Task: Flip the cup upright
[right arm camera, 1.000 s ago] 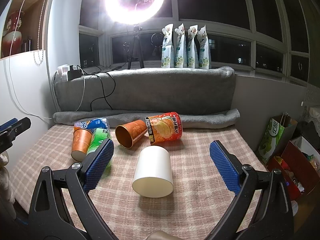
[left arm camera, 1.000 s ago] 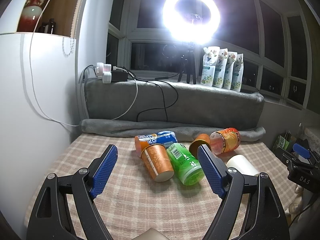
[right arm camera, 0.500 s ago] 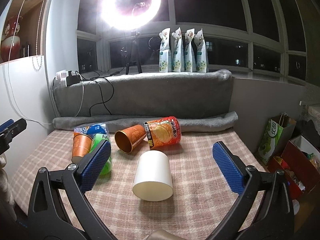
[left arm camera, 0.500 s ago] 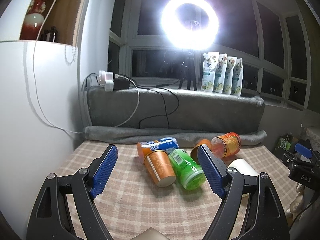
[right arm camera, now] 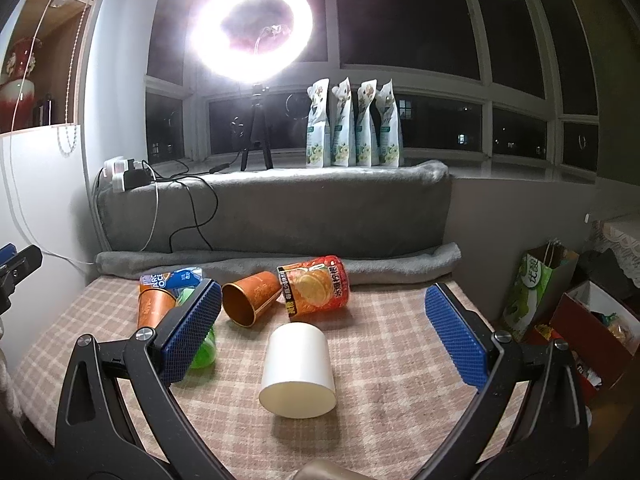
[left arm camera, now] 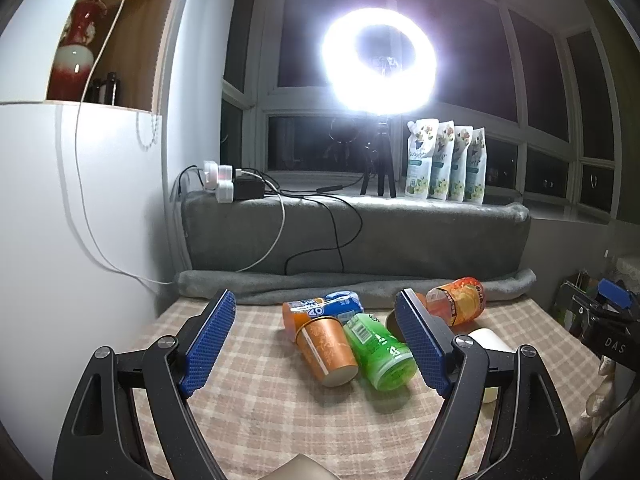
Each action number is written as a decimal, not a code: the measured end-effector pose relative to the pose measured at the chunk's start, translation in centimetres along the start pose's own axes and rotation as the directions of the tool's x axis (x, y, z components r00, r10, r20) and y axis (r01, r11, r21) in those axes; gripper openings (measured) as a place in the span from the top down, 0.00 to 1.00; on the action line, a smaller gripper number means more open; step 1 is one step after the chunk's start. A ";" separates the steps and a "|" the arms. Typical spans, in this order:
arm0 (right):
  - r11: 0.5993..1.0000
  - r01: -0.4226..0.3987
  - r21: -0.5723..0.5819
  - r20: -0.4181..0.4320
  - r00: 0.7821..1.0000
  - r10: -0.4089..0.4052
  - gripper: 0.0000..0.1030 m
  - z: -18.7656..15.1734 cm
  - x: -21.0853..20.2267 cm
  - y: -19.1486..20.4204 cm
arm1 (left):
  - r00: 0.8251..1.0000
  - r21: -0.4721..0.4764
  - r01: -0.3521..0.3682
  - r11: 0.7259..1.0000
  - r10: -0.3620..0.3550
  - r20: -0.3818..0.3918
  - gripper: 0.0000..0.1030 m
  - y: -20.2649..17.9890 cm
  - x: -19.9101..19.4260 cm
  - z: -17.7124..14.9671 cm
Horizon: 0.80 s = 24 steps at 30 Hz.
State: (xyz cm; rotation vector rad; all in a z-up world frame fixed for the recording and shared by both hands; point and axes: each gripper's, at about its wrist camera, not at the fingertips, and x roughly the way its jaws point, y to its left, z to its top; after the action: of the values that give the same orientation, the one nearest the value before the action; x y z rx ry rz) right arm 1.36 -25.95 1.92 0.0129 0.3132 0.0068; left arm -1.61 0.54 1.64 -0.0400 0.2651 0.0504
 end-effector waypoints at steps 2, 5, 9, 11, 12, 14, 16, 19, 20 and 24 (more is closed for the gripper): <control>1.000 0.005 -0.003 0.003 1.000 -0.005 0.00 0.1 -0.1 0.0 | 1.000 0.000 0.000 1.000 0.000 0.000 0.20 0.0 0.0 0.0; 1.000 0.007 -0.006 0.002 1.000 -0.007 0.00 0.1 0.0 0.0 | 1.000 -0.001 0.001 1.000 -0.001 -0.002 0.20 0.0 0.0 -0.1; 1.000 0.007 -0.006 0.002 1.000 -0.007 0.00 0.0 0.0 0.0 | 1.000 -0.001 0.002 1.000 -0.002 -0.011 0.20 0.1 0.1 -0.1; 1.000 0.008 -0.004 0.002 1.000 -0.008 0.00 0.0 0.1 0.1 | 1.000 -0.001 0.003 1.000 -0.003 -0.013 0.20 0.0 0.1 -0.1; 1.000 0.007 -0.004 0.001 1.000 -0.007 0.00 0.0 0.1 0.1 | 1.000 -0.001 0.002 1.000 -0.002 -0.013 0.20 0.0 0.1 -0.1; 1.000 0.008 -0.005 0.001 1.000 -0.008 0.00 0.0 0.1 0.1 | 1.000 -0.001 0.002 1.000 -0.002 -0.016 0.20 0.0 0.2 -0.2; 1.000 0.008 -0.007 0.000 1.000 -0.008 0.00 0.0 0.1 0.1 | 1.000 -0.002 0.002 1.000 -0.002 -0.019 0.20 0.0 0.3 -0.2; 1.000 0.009 -0.006 0.000 1.000 -0.009 0.00 0.0 0.1 0.1 | 1.000 -0.003 0.005 1.000 -0.005 -0.024 0.20 0.0 0.4 -0.4; 1.000 0.009 -0.006 0.000 1.000 -0.009 0.00 0.0 0.1 0.2 | 1.000 -0.004 0.006 1.000 -0.006 -0.025 0.20 0.0 0.4 -0.4; 1.000 0.010 -0.005 -0.003 1.000 -0.010 0.00 0.0 0.2 0.2 | 1.000 -0.005 0.006 1.000 -0.006 -0.030 0.20 0.1 0.5 -0.4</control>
State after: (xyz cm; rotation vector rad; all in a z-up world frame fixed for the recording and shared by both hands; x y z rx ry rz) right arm 1.53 -25.71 1.84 0.0064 0.3167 -0.0019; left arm -1.25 0.63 1.08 -0.0465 0.2949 0.0448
